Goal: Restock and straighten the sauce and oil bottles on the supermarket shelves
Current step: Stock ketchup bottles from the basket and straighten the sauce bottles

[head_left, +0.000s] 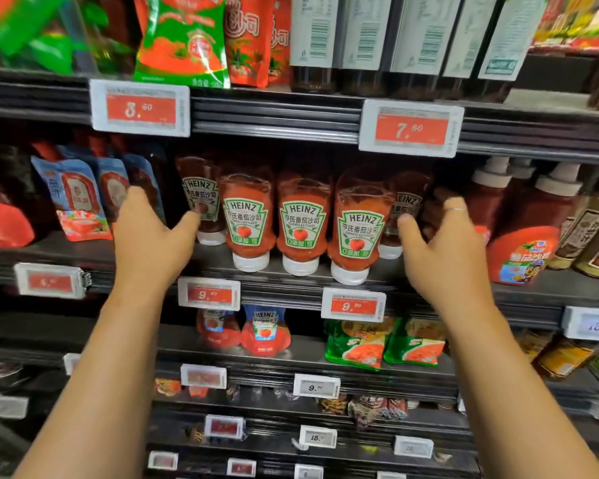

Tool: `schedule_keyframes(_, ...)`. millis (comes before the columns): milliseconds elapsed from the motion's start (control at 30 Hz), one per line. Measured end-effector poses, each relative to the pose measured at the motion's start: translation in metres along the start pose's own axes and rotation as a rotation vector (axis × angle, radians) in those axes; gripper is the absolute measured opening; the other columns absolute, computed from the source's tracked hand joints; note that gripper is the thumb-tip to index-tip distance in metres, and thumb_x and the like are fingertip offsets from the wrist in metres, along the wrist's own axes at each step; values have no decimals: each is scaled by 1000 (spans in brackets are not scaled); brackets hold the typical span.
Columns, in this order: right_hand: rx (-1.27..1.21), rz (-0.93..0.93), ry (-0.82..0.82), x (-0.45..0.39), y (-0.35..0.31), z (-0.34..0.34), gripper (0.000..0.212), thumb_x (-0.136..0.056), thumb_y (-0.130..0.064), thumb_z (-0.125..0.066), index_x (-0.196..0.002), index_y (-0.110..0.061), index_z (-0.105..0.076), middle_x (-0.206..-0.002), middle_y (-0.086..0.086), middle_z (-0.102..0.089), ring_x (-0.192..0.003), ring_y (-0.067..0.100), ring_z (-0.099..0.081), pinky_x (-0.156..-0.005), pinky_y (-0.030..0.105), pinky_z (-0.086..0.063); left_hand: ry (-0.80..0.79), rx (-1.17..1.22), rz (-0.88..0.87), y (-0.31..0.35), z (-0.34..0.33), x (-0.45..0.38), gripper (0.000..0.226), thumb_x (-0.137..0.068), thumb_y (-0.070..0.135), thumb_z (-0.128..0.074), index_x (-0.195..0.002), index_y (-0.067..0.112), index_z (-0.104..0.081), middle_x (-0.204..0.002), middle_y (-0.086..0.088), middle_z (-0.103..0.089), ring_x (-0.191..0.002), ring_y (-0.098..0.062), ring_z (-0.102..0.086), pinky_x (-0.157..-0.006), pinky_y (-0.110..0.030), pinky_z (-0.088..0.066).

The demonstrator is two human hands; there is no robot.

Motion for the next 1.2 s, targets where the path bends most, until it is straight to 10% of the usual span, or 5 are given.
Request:
schedule_keyframes(167, -25, -132, -79, 3, 18, -36, 62, -102, -28, -55, -150, 0, -27, -128, 25, -58, -118, 42, -56, -81, 36, -42, -165, -13, 92, -25, -31, -15, 62, -79, 38, -85, -119, 7, -48, -121, -15, -63, -110, -35, -60, -82, -38, -46)
schedule_keyframes(400, -66, -241, -120, -8, 29, -57, 89, -94, -15, -64, -160, -12, -4, -123, 25, -63, -110, 42, -62, -93, 44, -51, -286, 265, 160, -31, -55, -34, 42, -68, 7, -89, -101, 22, -69, -88, 13, -75, -75, -4, -72, -63, -22, -59)
schedule_keyframes(633, 64, -258, -91, -10, 33, -51, 39, -96, -17, -65, -118, 5, -40, -115, 29, -62, -105, 44, -61, -70, 32, -36, -379, 359, 135, -33, -60, -34, 43, -76, 4, -85, -114, 15, -68, -92, 8, -78, -84, -9, -75, -67, -21, -60)
schedule_keyframes(967, 32, -124, -74, 16, 26, -32, 49, -97, -23, -66, -129, -10, -31, -111, 12, -59, -97, 32, -61, -73, 34, -41, -391, 376, 88, -46, -32, -14, 45, -76, 28, -89, -107, 39, -58, -105, 16, -75, -99, -6, -72, -91, -42, -56)
schedule_keyframes(1200, -41, -89, -94, 32, 34, -13, 77, -95, -23, -69, -155, -15, -20, -95, -22, -61, -79, -12, -62, -65, 3, -42, -414, 426, -22, -31, -19, 7, 49, -79, 17, -85, -114, 38, -58, -109, 18, -74, -101, 2, -69, -77, -17, -55)
Point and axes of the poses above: each hand's wrist, its own x-axis away from the middle knuckle, its own z-axis out of the back of the hand, y = z × x, the point moved 7 cm from there along -x, towards the middle knuckle
